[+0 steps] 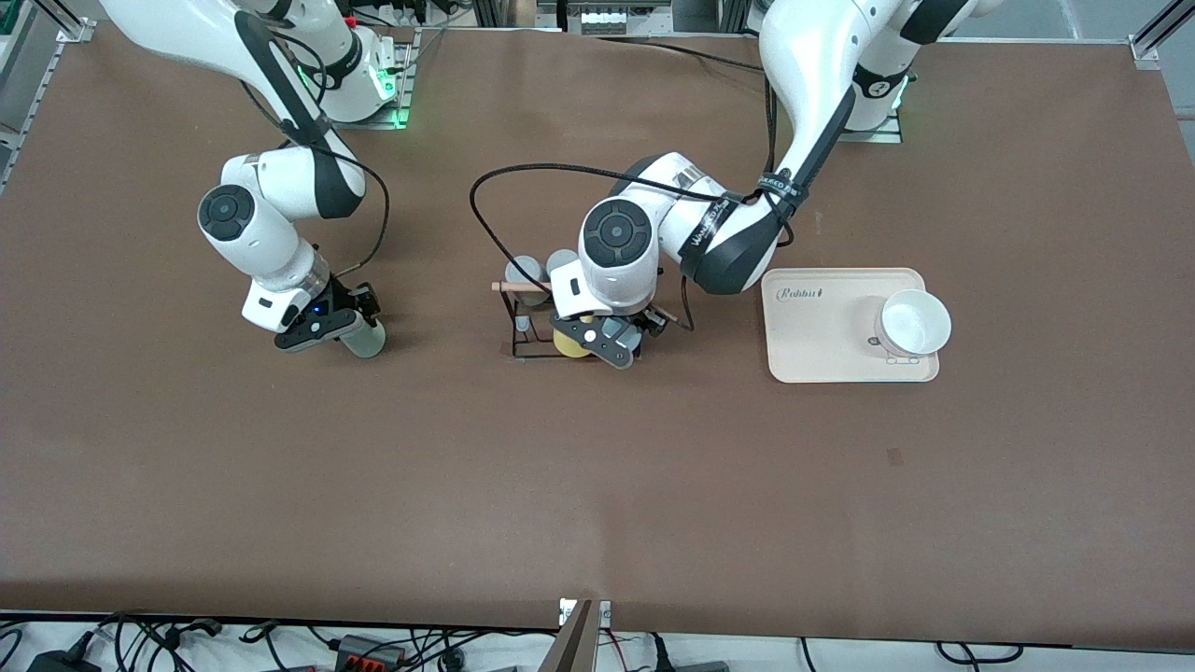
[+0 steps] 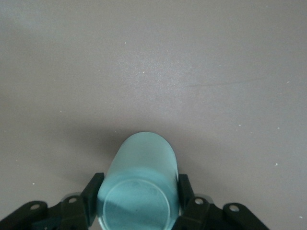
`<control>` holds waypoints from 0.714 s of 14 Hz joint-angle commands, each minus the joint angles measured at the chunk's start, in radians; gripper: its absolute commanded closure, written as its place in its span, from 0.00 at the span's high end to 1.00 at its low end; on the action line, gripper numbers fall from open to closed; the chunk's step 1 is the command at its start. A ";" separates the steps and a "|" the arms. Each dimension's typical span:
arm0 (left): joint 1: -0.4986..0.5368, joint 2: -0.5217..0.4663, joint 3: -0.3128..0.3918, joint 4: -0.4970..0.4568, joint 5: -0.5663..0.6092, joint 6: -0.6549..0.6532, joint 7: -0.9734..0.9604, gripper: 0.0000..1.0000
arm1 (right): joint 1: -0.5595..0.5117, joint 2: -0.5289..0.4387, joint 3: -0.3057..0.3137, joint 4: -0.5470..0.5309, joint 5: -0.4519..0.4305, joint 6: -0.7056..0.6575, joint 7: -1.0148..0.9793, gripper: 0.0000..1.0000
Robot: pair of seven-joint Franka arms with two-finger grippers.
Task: Hang scattered cups on rack with three cups
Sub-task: 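Hang the blue cup on a rack peg and withdraw the left gripper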
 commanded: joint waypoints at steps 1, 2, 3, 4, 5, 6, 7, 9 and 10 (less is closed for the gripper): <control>-0.008 0.012 0.008 0.041 0.021 -0.005 -0.013 1.00 | 0.002 -0.016 -0.003 0.006 -0.012 0.001 -0.002 0.24; -0.004 0.003 0.008 0.045 0.021 -0.007 -0.013 1.00 | 0.002 -0.030 -0.003 0.007 -0.012 -0.019 0.004 0.24; 0.005 -0.011 0.009 0.045 0.023 -0.013 -0.011 1.00 | 0.002 -0.048 -0.003 0.013 -0.012 -0.057 0.010 0.24; 0.024 -0.028 0.008 0.045 0.023 -0.019 -0.009 1.00 | 0.002 -0.066 -0.003 0.021 -0.012 -0.099 0.024 0.24; 0.044 -0.043 0.008 0.045 0.023 -0.021 -0.011 1.00 | 0.002 -0.092 -0.003 0.021 -0.012 -0.123 0.033 0.24; 0.062 -0.063 0.008 0.044 0.021 -0.022 -0.013 1.00 | 0.002 -0.114 -0.003 0.023 -0.010 -0.146 0.042 0.24; 0.088 -0.086 0.009 0.041 0.023 -0.022 -0.014 1.00 | 0.004 -0.135 -0.003 0.027 -0.010 -0.181 0.068 0.24; 0.140 -0.135 0.009 0.037 0.023 -0.066 -0.014 1.00 | 0.028 -0.171 0.008 0.067 -0.010 -0.264 0.149 0.24; 0.182 -0.158 0.008 0.037 0.021 -0.106 -0.014 1.00 | 0.045 -0.177 0.011 0.111 -0.010 -0.330 0.198 0.24</control>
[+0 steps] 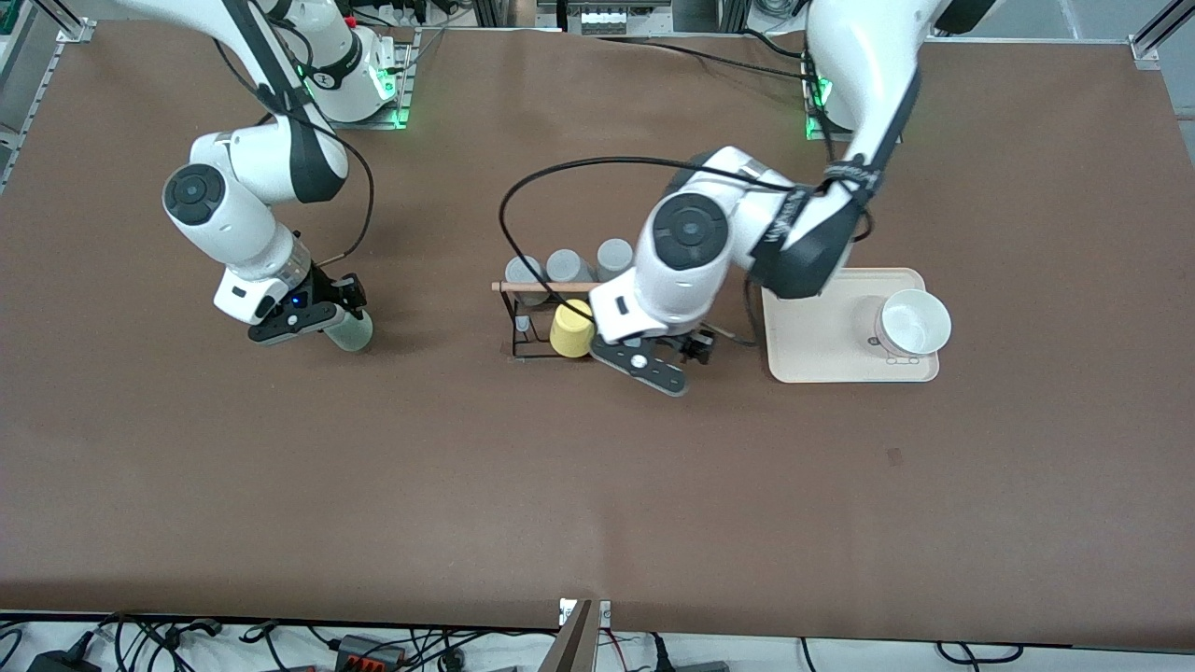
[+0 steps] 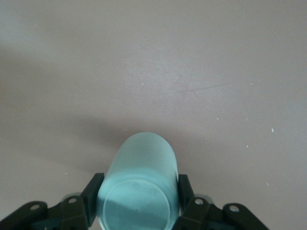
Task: Hang scattered cups on rack with three cups
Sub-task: 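Hang the blue cup on a rack peg and withdraw the left gripper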
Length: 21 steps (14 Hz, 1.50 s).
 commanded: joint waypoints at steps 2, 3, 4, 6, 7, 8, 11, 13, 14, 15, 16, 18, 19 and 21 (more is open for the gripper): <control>0.143 -0.101 -0.009 -0.015 0.017 -0.129 -0.011 1.00 | 0.090 -0.031 0.009 0.161 -0.010 -0.249 0.214 0.24; 0.192 -0.123 -0.009 -0.018 0.017 -0.164 -0.011 1.00 | 0.125 -0.026 0.009 0.213 -0.009 -0.303 0.300 0.24; 0.235 -0.144 -0.009 -0.022 0.017 -0.204 -0.014 1.00 | 0.162 -0.017 0.009 0.266 -0.009 -0.332 0.387 0.24; 0.318 -0.174 -0.009 -0.021 0.020 -0.256 -0.014 1.00 | 0.234 0.015 0.009 0.352 -0.001 -0.357 0.532 0.24; 0.353 -0.184 -0.009 -0.021 0.021 -0.260 -0.008 1.00 | 0.254 0.032 0.009 0.385 0.004 -0.358 0.589 0.24; 0.380 -0.198 -0.008 -0.024 0.021 -0.263 -0.003 1.00 | 0.283 0.049 0.009 0.421 0.005 -0.358 0.650 0.24; 0.479 -0.310 -0.008 -0.165 0.021 -0.185 0.015 1.00 | 0.355 0.130 0.009 0.533 0.007 -0.360 0.802 0.24; 0.487 -0.411 0.042 -0.287 0.012 -0.108 0.122 1.00 | 0.389 0.171 0.009 0.567 0.005 -0.360 0.841 0.24; 0.474 -0.437 0.082 -0.306 0.006 -0.108 0.133 1.00 | 0.395 0.185 0.009 0.567 0.007 -0.354 0.847 0.24; 0.458 -0.451 0.107 -0.317 -0.020 -0.109 0.135 1.00 | 0.401 0.195 0.009 0.567 0.007 -0.351 0.850 0.24; 0.458 -0.465 0.125 -0.323 -0.050 -0.109 0.141 1.00 | 0.408 0.199 0.009 0.565 0.007 -0.351 0.852 0.24; 0.469 -0.515 0.127 -0.384 -0.065 -0.103 0.142 1.00 | 0.423 0.214 0.009 0.565 0.005 -0.349 0.867 0.24; 0.470 -0.540 0.127 -0.416 -0.065 -0.090 0.142 1.00 | 0.438 0.228 0.009 0.565 0.002 -0.346 0.879 0.24; 0.470 -0.578 0.126 -0.461 -0.063 -0.083 0.133 1.00 | 0.444 0.233 0.009 0.567 -0.007 -0.338 0.898 0.24</control>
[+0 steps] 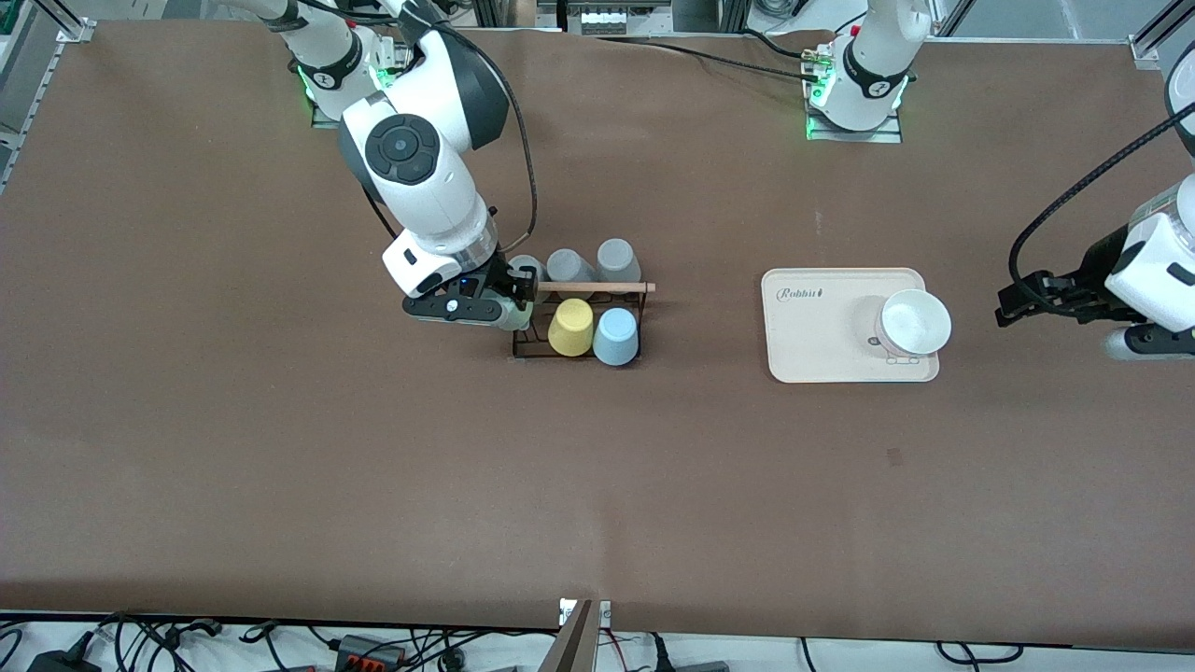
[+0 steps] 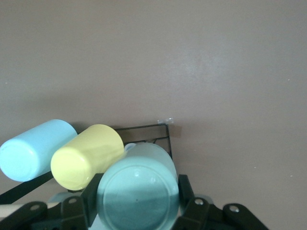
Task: Hang scattered cups on rack with three cups
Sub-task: 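Carry the teal cup to the rack peg beside the yellow cup with the right gripper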
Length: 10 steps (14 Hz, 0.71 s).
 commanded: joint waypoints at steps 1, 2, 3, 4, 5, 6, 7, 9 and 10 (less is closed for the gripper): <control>-0.009 -0.095 0.004 -0.123 -0.012 0.036 0.009 1.00 | 0.029 0.030 -0.005 0.015 -0.006 -0.008 0.045 0.24; -0.009 -0.109 0.002 -0.140 -0.010 0.035 0.005 1.00 | 0.026 0.029 -0.007 0.015 -0.006 -0.008 0.039 0.24; -0.009 -0.121 0.001 -0.160 -0.009 0.036 0.005 1.00 | 0.025 0.025 -0.008 0.017 -0.006 -0.008 0.036 0.24; -0.009 -0.129 0.002 -0.174 -0.009 0.038 0.005 1.00 | 0.022 0.022 -0.010 0.020 -0.008 -0.008 0.033 0.24; -0.008 -0.132 0.002 -0.180 -0.009 0.047 0.005 1.00 | 0.018 0.021 -0.012 0.029 -0.008 -0.010 0.031 0.24; 0.000 -0.137 0.001 -0.186 -0.009 0.047 0.005 1.00 | 0.018 0.019 -0.013 0.041 -0.008 -0.016 0.034 0.24; 0.012 -0.147 0.001 -0.195 -0.009 0.050 0.005 1.00 | 0.018 0.019 -0.015 0.049 -0.008 -0.018 0.038 0.24; 0.014 -0.151 -0.001 -0.194 -0.009 0.047 0.004 1.00 | 0.018 0.019 -0.016 0.054 -0.009 -0.018 0.041 0.24; 0.014 -0.152 -0.001 -0.180 -0.009 0.026 0.007 1.00 | 0.018 0.018 -0.018 0.058 -0.011 -0.018 0.042 0.24</control>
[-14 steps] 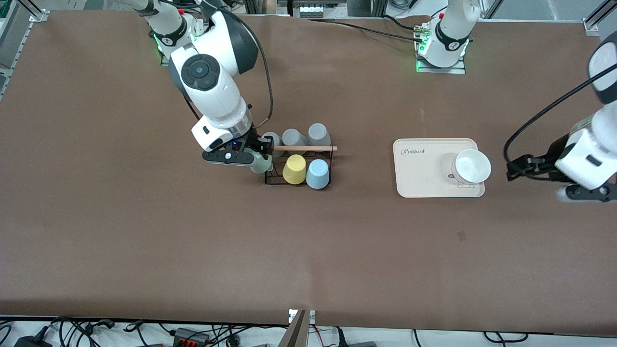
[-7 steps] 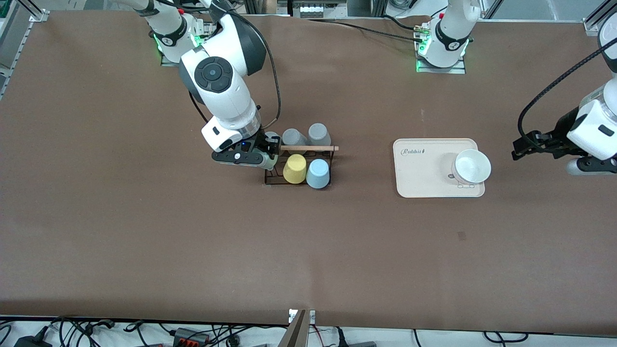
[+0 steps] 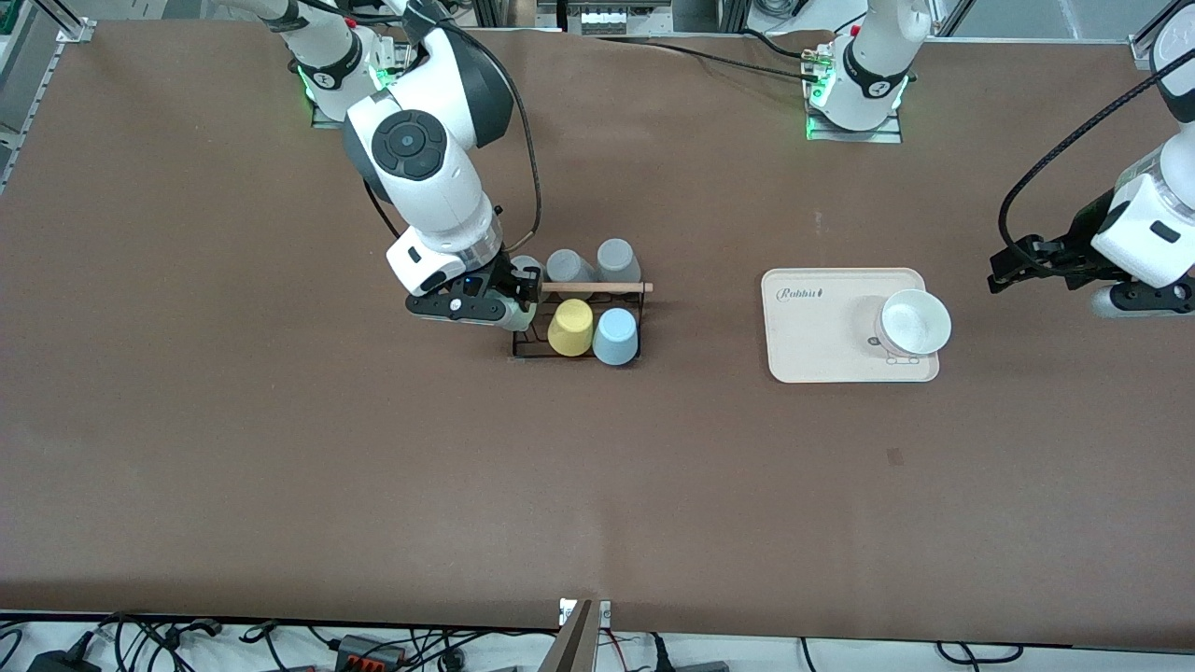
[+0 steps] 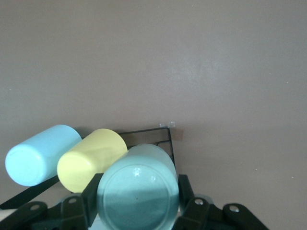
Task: Hang scattered cups on rack with three cups
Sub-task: 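Carry the teal cup to the rack peg beside the yellow cup with the right gripper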
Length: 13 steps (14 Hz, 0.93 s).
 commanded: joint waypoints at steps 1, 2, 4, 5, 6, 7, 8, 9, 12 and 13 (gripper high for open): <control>0.003 -0.035 -0.003 -0.006 -0.010 -0.040 0.007 1.00 | 0.010 0.015 -0.008 0.042 -0.001 -0.016 0.024 0.24; 0.003 -0.028 -0.001 0.026 -0.011 -0.060 0.013 1.00 | 0.010 0.015 -0.008 0.042 -0.015 -0.016 0.025 0.24; 0.003 -0.025 -0.001 0.036 -0.011 -0.056 0.010 1.00 | 0.012 0.015 -0.008 0.042 -0.045 -0.013 0.030 0.24; 0.003 -0.025 -0.001 0.036 -0.011 -0.056 0.017 1.00 | 0.013 0.017 -0.008 0.040 -0.053 -0.010 0.030 0.24; 0.003 -0.023 -0.001 0.034 -0.011 -0.053 0.022 1.00 | 0.016 0.018 -0.008 0.040 -0.065 -0.008 0.031 0.24; 0.003 -0.023 -0.001 0.036 -0.017 -0.051 0.020 1.00 | 0.019 0.021 -0.008 0.039 -0.079 -0.008 0.039 0.24; 0.003 -0.023 -0.001 0.037 -0.017 -0.050 0.022 1.00 | 0.020 0.023 -0.008 0.039 -0.093 -0.007 0.053 0.24; 0.003 -0.022 -0.001 0.039 -0.016 -0.047 0.022 1.00 | 0.021 0.026 -0.008 0.039 -0.111 -0.004 0.054 0.24; 0.002 -0.019 -0.003 0.036 -0.016 -0.045 0.023 1.00 | 0.024 0.030 -0.006 0.026 -0.133 0.035 0.079 0.24; -0.003 -0.019 -0.004 0.036 -0.010 -0.048 0.023 1.00 | 0.027 0.030 -0.006 0.026 -0.134 0.039 0.082 0.24</control>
